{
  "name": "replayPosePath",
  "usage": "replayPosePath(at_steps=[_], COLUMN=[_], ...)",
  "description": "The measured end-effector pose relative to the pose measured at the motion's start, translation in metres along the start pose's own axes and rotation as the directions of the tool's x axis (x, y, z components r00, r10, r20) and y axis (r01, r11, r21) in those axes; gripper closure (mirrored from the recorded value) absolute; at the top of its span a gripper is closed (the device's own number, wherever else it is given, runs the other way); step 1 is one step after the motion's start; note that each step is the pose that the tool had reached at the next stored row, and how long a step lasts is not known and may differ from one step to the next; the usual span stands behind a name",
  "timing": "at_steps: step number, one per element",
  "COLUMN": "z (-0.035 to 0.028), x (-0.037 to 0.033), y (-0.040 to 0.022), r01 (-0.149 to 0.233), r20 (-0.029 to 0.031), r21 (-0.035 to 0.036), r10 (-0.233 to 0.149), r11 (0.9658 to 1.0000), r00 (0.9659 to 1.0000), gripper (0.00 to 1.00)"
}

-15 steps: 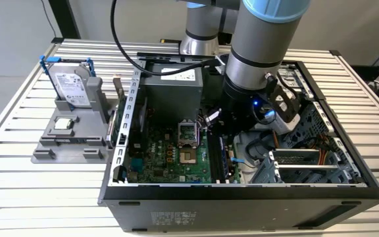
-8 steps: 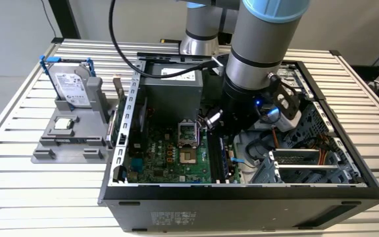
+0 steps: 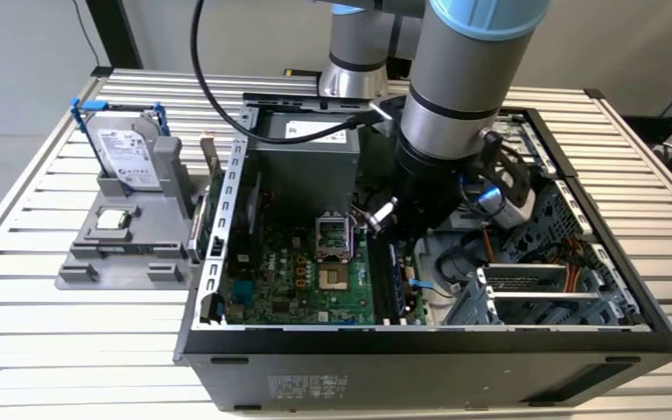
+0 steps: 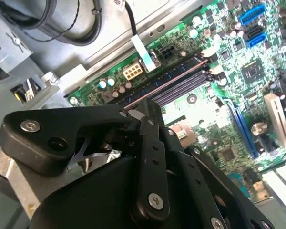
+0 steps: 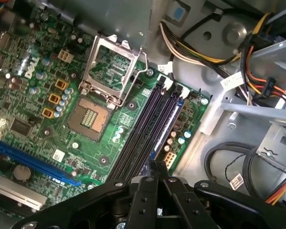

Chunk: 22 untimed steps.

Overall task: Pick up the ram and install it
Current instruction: 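Press down the ram until it locks into place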

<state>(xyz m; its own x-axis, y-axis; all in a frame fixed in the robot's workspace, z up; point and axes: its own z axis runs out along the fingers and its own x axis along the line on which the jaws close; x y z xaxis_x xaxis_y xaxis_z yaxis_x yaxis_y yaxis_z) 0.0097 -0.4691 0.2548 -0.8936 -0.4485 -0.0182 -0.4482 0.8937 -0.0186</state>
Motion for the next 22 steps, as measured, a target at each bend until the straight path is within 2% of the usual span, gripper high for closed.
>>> replayPosePath(at_steps=[5, 8, 11, 17, 20, 22], z=[0.0, 0.0, -0.0001, -0.0006, -0.0007, -0.0007], x=[0.0, 0.0, 0.0, 0.0, 0.0, 0.0], y=[0.0, 0.0, -0.0001, 0.0, 0.0, 0.0], r01=[0.07, 0.11, 0.15, 0.22, 0.257, 0.284], r20=[0.001, 0.0014, 0.0011, 0.0003, -0.0001, -0.0003], r21=[-0.0005, -0.0005, 0.0004, 0.0026, 0.0035, 0.004], r10=[-0.07, -0.11, -0.15, -0.22, -0.257, -0.284], r11=[0.9976, 0.9939, 0.9887, 0.9754, 0.9664, 0.9587], r00=[0.9976, 0.9939, 0.9887, 0.9754, 0.9664, 0.9587], gripper=[1.0, 1.0, 1.0, 1.0, 1.0, 1.0])
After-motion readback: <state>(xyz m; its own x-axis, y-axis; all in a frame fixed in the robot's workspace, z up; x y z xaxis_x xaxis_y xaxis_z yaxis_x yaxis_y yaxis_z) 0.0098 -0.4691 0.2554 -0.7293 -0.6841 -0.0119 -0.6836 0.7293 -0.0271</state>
